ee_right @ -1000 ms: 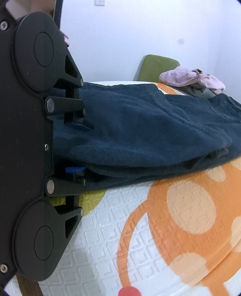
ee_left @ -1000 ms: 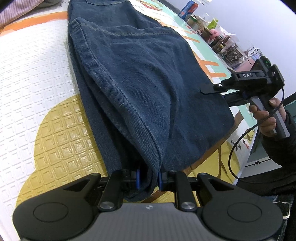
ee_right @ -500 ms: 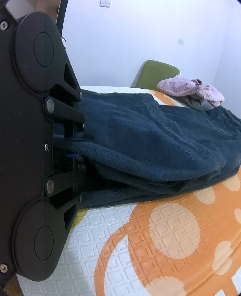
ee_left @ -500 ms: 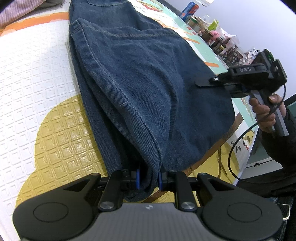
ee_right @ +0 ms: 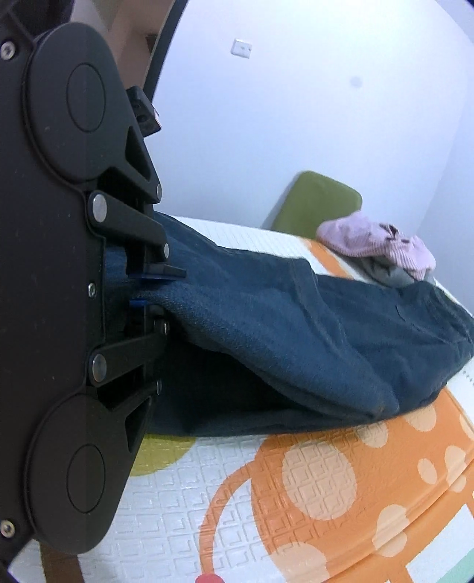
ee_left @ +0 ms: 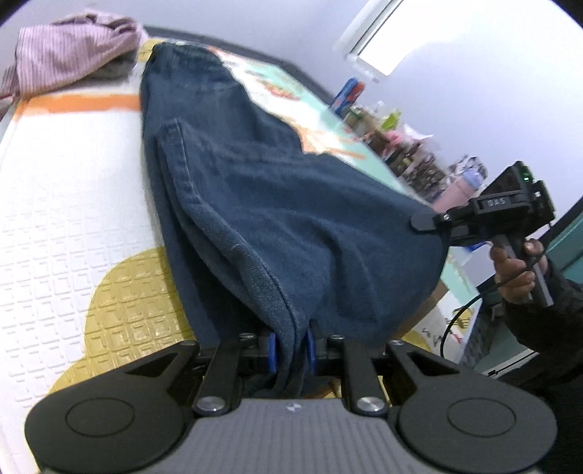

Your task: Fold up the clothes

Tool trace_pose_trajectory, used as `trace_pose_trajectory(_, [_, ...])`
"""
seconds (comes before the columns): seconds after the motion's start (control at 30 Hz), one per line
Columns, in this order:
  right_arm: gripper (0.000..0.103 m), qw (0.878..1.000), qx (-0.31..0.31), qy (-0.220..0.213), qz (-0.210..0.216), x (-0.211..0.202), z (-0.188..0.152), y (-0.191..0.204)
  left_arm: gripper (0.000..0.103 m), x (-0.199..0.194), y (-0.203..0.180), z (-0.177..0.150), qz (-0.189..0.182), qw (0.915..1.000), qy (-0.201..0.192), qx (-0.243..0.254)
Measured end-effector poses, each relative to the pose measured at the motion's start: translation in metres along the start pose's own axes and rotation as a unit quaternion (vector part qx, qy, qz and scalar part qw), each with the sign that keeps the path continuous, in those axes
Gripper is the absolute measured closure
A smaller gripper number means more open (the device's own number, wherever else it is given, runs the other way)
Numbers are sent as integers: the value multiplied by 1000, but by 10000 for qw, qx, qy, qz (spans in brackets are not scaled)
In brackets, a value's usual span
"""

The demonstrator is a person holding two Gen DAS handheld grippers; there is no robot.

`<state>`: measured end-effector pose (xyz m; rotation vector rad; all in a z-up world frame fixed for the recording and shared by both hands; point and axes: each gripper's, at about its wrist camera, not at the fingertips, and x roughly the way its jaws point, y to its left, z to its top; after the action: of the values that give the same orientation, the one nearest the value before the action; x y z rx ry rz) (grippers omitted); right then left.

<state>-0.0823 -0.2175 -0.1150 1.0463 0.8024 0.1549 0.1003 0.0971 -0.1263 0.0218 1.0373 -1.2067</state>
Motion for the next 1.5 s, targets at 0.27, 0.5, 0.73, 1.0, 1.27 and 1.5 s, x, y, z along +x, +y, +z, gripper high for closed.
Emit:
trace_pose_trajectory(0.27, [94,9978,-202,611,-156,5,-18,0,87,11,-1,-14,98,9977,554,384])
trace_pose_trajectory(0.5, [93,9958,57,831,-370,10,-30,-15,81,10,7,-12,145,9987,463,135])
trace_pose_trajectory(0.73, [71,9943,38,798,-703,11,-31,-14,51,5,11,9,48,9996,262,-72])
trace_pose_trajectory(1.0, [69,9940,214,758,-754,23,-27,-19,42,36,18,25,354,9957,816,-258])
trace_pose_trajectory(1.27, [64,9943,462,614,-733,31,-16,-32,40,39,30,30,99,9931,869,-779])
trace_pose_trajectory(1.5, [64,9940,751,473,-637,38,-7,-43,41,59,34,42,-13,9894,886,-1146])
